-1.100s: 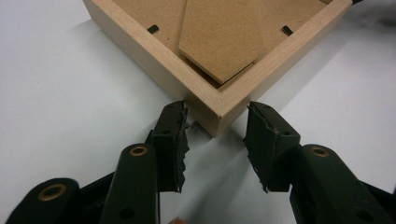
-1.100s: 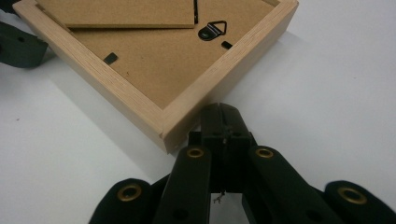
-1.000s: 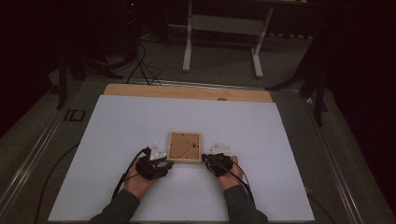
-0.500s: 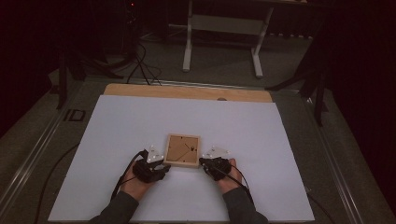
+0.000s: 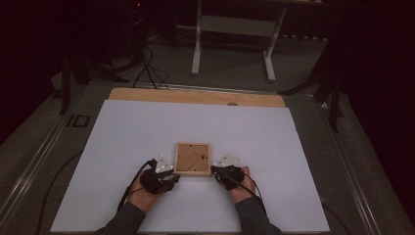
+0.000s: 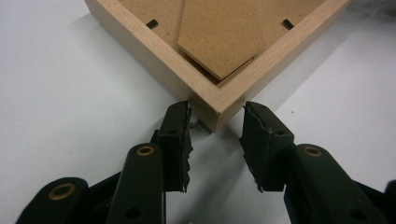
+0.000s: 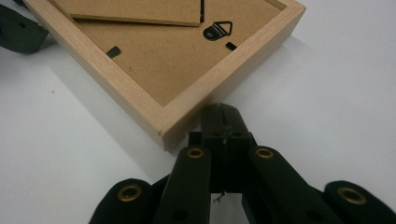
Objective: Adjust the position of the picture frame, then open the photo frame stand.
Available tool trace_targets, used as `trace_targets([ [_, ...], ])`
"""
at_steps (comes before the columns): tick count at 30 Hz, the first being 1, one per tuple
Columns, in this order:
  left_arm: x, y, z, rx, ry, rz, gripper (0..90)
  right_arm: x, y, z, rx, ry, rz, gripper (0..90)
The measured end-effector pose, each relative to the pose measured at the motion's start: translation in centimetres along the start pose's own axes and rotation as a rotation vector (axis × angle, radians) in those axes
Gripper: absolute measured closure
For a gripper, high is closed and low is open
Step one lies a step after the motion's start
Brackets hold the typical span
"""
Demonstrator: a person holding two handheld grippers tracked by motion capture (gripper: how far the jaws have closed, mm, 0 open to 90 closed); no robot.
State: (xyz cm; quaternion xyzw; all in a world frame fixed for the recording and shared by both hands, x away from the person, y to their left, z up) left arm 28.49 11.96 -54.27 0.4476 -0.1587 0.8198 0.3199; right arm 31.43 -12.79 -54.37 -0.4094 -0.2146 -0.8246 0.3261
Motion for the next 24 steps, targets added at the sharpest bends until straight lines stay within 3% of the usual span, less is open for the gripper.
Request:
trace_targets([
  [9, 0.1, 0.1, 0.0, -0.039, -0.010, -0.006, 55.3, 0.8, 0.0, 0.3, -0.008, 0.048, -0.034, 89.9],
  [14, 0.7, 0.3, 0.0, -0.045, 0.008, -0.019, 50.8, 2.0, -0.1, 0.4, -0.018, 0.104, 0.019, 89.8],
  [20, 1.2, 0.4, -0.1, -0.036, 0.025, -0.016, 48.0, 2.4, -0.6, 0.5, -0.013, 0.115, 0.050, 89.7],
  [24, 1.9, 0.1, 0.1, 0.010, 0.073, -0.041, 47.5, 2.4, -1.0, 0.5, -0.017, 0.116, 0.077, 89.7],
])
Point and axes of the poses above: each handheld gripper's, and its own axes: x roughly backward along the jaws, z roughly out of its top, y roughly to its right, the point moved 1 cm from there along -x, roughly forward along the jaws, and after that the axes turned 11 degrees about -y, right-handed, at the moved point
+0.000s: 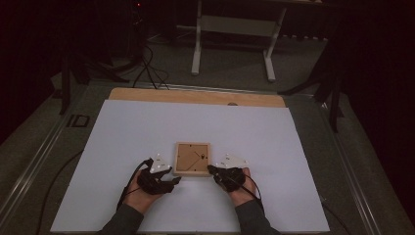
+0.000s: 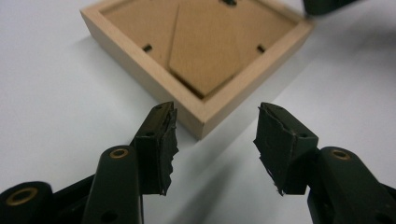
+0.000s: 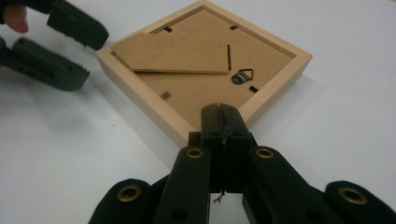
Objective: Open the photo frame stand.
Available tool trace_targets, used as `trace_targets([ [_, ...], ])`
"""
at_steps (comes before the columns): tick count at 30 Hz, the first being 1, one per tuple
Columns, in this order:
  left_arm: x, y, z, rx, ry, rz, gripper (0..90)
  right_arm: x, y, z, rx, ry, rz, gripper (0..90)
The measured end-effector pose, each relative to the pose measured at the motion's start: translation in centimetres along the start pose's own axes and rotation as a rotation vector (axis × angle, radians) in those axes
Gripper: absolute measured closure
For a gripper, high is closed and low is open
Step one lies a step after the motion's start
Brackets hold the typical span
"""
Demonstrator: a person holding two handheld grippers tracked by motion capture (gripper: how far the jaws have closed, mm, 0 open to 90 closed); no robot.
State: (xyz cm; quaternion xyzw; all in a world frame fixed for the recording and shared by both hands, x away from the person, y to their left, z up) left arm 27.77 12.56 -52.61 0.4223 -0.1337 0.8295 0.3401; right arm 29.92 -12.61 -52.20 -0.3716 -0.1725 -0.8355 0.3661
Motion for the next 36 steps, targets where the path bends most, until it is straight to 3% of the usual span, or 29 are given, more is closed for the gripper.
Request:
trace_targets([
  [4, 0.6, 0.0, 0.3, 0.003, 0.031, 0.008, 47.4, -0.2, -0.2, 0.0, -0.001, -0.007, 0.003, 89.7],
  [11, 0.6, 0.3, 1.2, 0.007, 0.040, 0.029, 47.8, -0.3, -0.1, 0.0, -0.008, -0.008, 0.012, 89.7],
  [15, 0.2, 0.3, 1.7, 0.009, 0.032, 0.042, 48.2, -0.3, 0.0, 0.0, -0.011, -0.007, 0.021, 89.7],
  [22, -0.9, 0.5, 2.8, -0.022, 0.029, 0.055, 48.2, -0.2, 0.0, 0.0, -0.015, -0.009, 0.018, 89.7],
  [29, -1.9, 0.4, 4.5, -0.046, -0.010, 0.085, 47.6, -0.4, -0.1, 0.1, -0.010, 0.000, 0.009, 89.6],
  [36, -2.9, 0.5, 4.9, -0.059, -0.050, 0.096, 47.3, -0.4, 0.0, 0.1, -0.008, 0.002, 0.013, 89.0],
])
Point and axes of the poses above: each handheld gripper's, and its own axes: x roughly backward along the jaws, z roughly out of its top, y roughly to its right, the point moved 1 cm from there along -x, roughly forward along the jaws, and after that the axes turned 11 degrees about -y, right-handed, at the moved point
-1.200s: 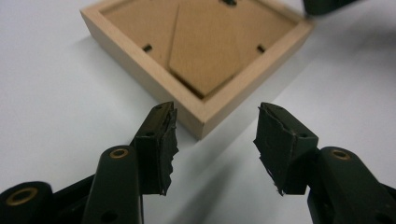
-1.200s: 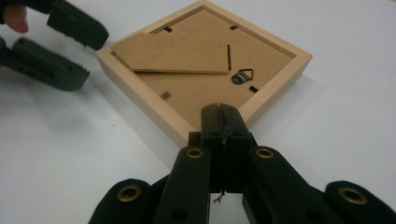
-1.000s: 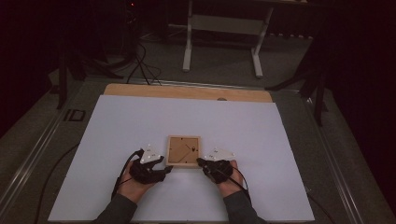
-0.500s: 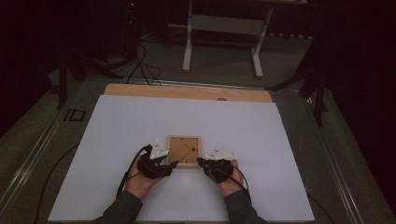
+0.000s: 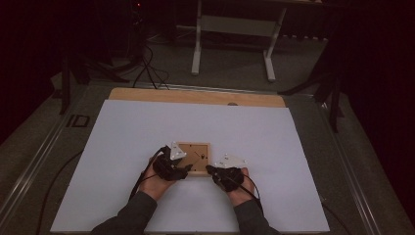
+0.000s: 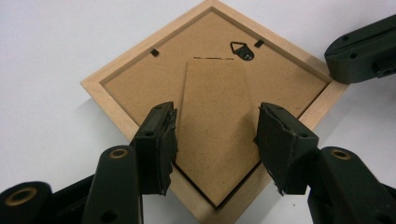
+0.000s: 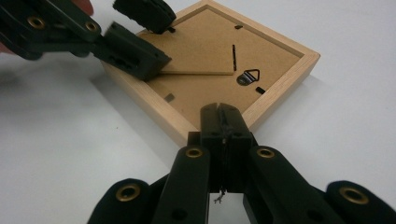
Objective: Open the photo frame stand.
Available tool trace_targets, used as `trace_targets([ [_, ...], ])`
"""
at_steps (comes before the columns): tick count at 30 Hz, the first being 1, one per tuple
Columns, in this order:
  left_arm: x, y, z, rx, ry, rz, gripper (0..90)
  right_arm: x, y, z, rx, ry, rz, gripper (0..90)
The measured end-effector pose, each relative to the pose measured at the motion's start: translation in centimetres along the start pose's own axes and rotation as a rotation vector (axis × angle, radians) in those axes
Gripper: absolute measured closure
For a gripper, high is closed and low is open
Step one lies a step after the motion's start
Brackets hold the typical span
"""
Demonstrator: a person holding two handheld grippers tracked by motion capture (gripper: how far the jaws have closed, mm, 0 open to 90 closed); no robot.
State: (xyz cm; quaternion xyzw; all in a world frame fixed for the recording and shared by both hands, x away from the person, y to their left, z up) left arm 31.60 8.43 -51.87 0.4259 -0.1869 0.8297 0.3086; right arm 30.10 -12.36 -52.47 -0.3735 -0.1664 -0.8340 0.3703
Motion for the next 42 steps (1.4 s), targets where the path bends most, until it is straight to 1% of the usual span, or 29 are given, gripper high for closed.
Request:
trace_targets([
  [3, -0.1, -0.1, 0.0, 0.011, 0.006, -0.009, 47.8, 0.0, 0.0, 0.0, -0.004, 0.000, 0.001, 88.9],
  [5, -0.2, -0.2, 0.1, 0.022, 0.003, -0.026, 49.3, 0.0, 0.0, 0.0, -0.006, 0.001, 0.001, 88.9],
  [8, -0.1, -0.2, 0.2, 0.007, -0.008, -0.016, 51.2, 0.0, 0.0, 0.0, -0.007, 0.003, 0.003, 88.8],
  [10, 0.1, -0.1, 0.5, 0.002, -0.027, -0.007, 51.4, 0.0, 0.0, 0.0, -0.009, 0.003, 0.003, 88.7],
  [12, 0.4, -0.1, 0.8, 0.000, -0.030, -0.008, 51.4, 0.0, 0.0, 0.0, -0.008, 0.003, 0.003, 88.7],
  [14, 0.8, -0.1, 1.1, -0.002, -0.011, -0.010, 51.4, 0.0, 0.0, 0.0, -0.009, 0.003, 0.004, 88.7],
  [19, 1.3, 0.1, 1.7, -0.013, 0.015, 0.009, 51.4, 0.0, 0.0, 0.0, -0.007, 0.005, 0.001, 88.7],
  [22, 1.4, 0.0, 1.8, -0.005, 0.024, 0.002, 51.3, 0.0, 0.0, 0.0, -0.008, 0.005, 0.001, 88.6],
  [26, 1.5, -0.2, 1.7, 0.007, 0.031, -0.012, 50.8, 0.0, 0.0, 0.0, -0.008, 0.004, 0.001, 88.7],
  [31, 2.3, -0.3, 1.3, 0.021, 0.061, -0.013, 48.8, 0.0, 0.0, 0.0, -0.006, 0.005, 0.001, 88.6],
  [34, 2.9, -0.6, 0.9, 0.036, 0.069, -0.020, 49.0, 0.0, 0.0, 0.0, -0.005, 0.005, 0.001, 88.6],
  [40, 3.8, -1.1, -0.2, 0.078, 0.081, -0.040, 49.6, 0.0, 0.0, 0.0, -0.006, 0.006, 0.002, 88.4],
  [42, 4.0, -1.2, -0.5, 0.079, 0.079, -0.044, 50.1, 0.0, 0.0, 0.0, -0.007, 0.006, 0.002, 88.4],
])
Point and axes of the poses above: each handheld gripper's, and its own axes: x roughly backward along the jaws, z roughly out of its top, y roughly to its right, the point moved 1 cm from there along -x, roughly forward along the jaws, and after that the axes turned 11 degrees about -y, right-handed, at the moved point
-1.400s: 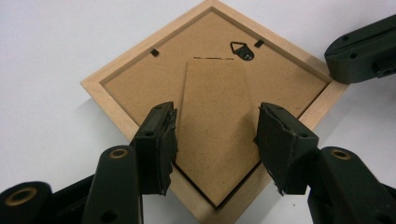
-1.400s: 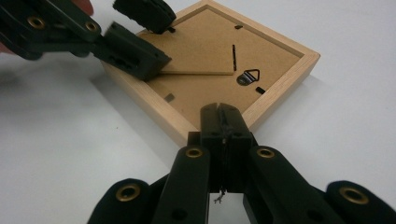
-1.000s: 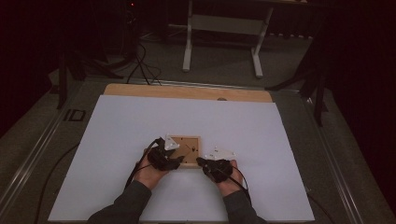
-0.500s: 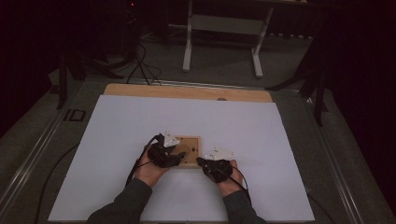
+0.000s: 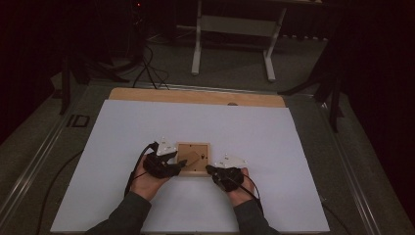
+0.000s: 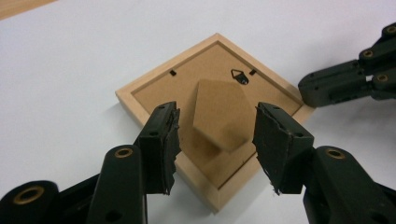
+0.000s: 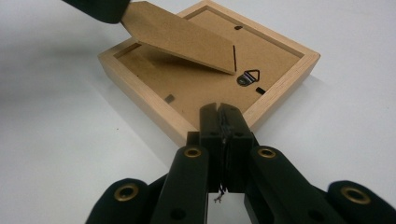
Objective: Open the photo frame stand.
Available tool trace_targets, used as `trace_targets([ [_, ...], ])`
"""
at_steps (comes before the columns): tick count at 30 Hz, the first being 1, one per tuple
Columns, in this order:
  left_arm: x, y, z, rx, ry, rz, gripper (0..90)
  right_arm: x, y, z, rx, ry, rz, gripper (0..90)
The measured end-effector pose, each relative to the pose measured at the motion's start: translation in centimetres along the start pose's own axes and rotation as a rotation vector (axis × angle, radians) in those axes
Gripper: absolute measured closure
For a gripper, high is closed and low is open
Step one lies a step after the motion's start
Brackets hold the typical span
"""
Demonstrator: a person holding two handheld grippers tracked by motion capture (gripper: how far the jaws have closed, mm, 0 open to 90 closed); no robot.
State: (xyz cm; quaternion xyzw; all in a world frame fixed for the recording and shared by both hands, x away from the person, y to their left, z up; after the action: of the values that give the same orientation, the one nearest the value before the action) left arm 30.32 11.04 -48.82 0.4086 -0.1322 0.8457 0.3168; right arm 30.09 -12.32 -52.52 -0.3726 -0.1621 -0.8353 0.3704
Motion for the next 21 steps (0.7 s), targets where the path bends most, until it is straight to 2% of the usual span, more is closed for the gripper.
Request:
trace_targets([
  [3, 0.4, 0.0, -0.6, 0.011, 0.007, -0.016, 50.6, 0.0, 0.0, 0.0, -0.001, 0.001, 0.001, 88.2],
  [8, 0.6, 0.1, -1.5, -0.007, -0.005, -0.035, 60.8, 0.0, 0.0, 0.0, 0.002, 0.000, 0.001, 87.9],
  [14, 0.1, 0.0, -1.9, -0.002, -0.055, -0.038, 70.8, 0.0, 0.0, 0.0, 0.002, 0.001, 0.000, 87.9],
  [21, -0.9, 0.3, -1.6, -0.021, -0.100, -0.043, 86.6, 0.0, 0.0, 0.0, 0.002, 0.001, 0.001, 87.9],
])
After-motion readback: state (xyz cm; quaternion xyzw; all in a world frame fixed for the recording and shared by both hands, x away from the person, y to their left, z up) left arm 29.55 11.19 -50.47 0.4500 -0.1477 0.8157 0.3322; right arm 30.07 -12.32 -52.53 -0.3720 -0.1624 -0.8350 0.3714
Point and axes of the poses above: each handheld gripper's, and its own axes: x roughly backward along the jaws, z roughly out of its top, y roughly to its right, the point moved 1 cm from there along -x, roughly forward along the jaws, and after that the axes turned 11 degrees about -y, right-handed, at the moved point
